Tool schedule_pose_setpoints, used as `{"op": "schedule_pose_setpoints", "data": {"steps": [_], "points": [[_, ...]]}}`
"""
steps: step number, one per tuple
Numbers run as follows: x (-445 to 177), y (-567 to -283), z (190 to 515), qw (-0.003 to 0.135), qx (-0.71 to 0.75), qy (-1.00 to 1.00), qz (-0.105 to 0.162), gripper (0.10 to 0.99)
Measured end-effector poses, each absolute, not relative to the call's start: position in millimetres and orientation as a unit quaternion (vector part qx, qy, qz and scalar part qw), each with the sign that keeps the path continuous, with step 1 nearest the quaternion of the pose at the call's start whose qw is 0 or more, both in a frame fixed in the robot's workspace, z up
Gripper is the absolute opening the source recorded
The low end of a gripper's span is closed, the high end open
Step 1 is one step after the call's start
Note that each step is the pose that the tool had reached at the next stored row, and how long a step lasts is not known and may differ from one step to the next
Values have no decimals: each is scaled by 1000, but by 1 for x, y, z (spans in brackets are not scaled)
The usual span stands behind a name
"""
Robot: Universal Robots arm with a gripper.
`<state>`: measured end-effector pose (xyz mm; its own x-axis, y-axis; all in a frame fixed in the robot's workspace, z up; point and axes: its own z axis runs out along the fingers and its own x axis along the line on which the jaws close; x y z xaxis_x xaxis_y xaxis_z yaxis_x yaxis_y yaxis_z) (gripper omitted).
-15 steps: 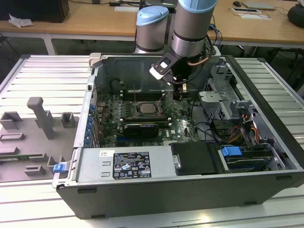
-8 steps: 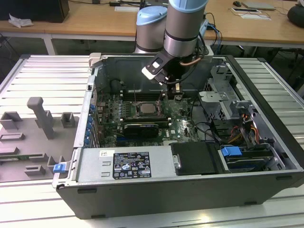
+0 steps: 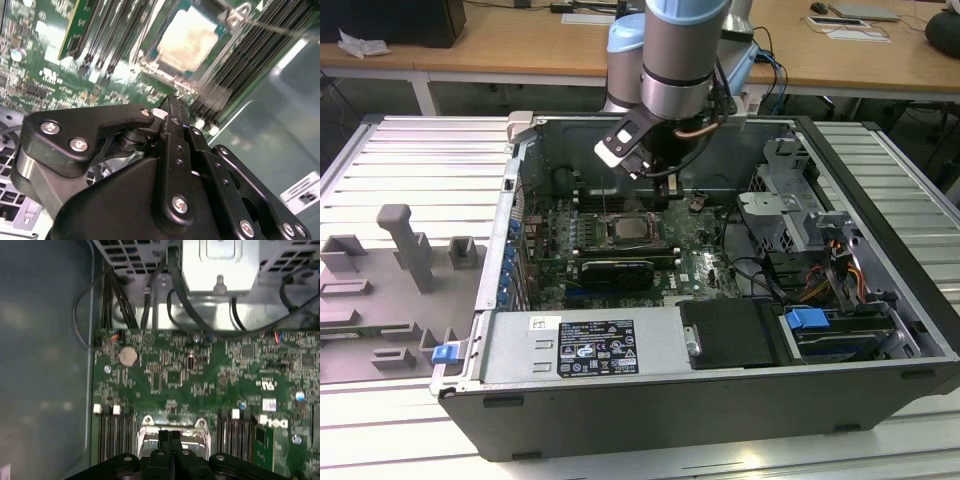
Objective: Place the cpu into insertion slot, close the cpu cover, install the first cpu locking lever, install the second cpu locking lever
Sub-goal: 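Close the cpu cover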
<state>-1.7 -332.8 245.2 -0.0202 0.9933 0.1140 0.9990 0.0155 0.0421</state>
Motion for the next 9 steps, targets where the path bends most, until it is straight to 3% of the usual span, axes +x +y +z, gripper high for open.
{"op": "schedule_pose_setpoints", "data": {"steps": [9], "points": [[-20, -332, 242, 26, -699, -712, -55, 106]]}}
